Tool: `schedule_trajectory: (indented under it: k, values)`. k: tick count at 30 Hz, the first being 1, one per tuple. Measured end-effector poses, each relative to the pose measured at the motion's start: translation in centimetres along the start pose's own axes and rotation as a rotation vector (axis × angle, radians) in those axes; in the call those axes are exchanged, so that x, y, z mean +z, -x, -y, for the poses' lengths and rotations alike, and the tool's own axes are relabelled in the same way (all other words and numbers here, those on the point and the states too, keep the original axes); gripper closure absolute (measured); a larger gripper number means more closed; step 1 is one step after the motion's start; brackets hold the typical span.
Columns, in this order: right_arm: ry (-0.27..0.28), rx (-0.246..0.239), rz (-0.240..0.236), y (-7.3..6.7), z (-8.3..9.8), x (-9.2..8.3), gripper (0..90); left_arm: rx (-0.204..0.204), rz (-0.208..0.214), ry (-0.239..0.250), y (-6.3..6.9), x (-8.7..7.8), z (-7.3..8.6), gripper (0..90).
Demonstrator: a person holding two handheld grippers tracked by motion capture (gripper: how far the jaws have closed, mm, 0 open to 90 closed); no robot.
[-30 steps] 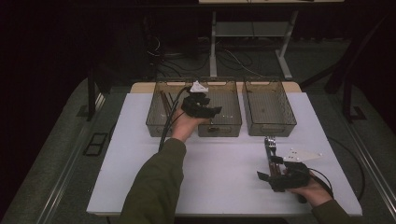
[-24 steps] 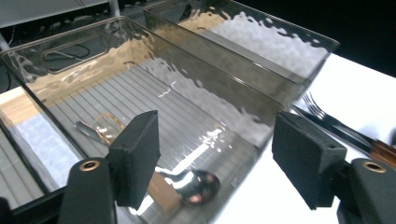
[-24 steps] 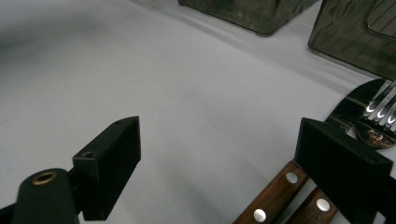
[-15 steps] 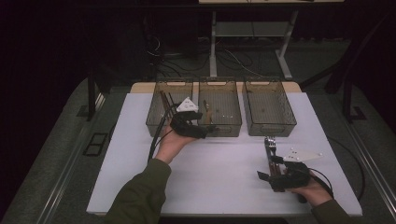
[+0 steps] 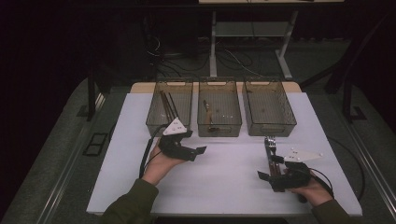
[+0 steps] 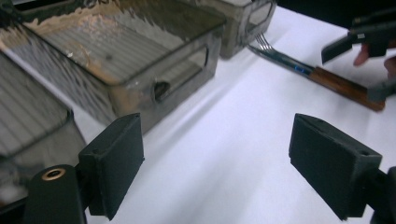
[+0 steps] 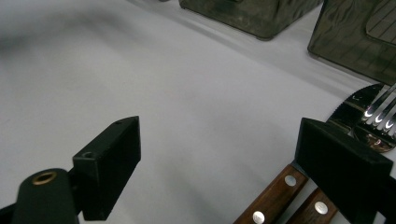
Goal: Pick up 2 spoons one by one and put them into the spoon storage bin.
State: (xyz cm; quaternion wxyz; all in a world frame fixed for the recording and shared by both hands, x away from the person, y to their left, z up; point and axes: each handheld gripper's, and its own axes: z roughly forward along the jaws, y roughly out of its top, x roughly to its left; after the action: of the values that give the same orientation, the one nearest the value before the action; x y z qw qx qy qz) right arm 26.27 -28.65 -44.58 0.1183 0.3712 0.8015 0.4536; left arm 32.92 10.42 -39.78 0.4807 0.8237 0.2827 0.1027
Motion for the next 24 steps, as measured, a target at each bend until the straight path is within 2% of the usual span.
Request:
schedule_trajectory:
  k: [8, 17, 20, 24]
  values:
    - [0.009, -0.012, 0.009, 0.1, 0.0, -0.2, 14.2, 0.013, -0.008, 0.014, 0.9, -2.0, 2.8, 13.3]
    - [0.01, -0.019, 0.011, 0.0, -0.1, -0.2, 14.2, -0.005, -0.003, -0.006, 0.9, -3.0, 5.7, 6.0]
    - [0.011, -0.018, 0.012, 0.0, -0.1, -0.2, 14.2, -0.01, 0.003, -0.019, 0.8, -3.3, 6.4, 0.4]
    - [0.02, -0.021, 0.023, 0.0, -0.2, -0.6, 14.1, -0.022, 0.005, -0.028, 1.0, -3.5, 7.3, 0.0]
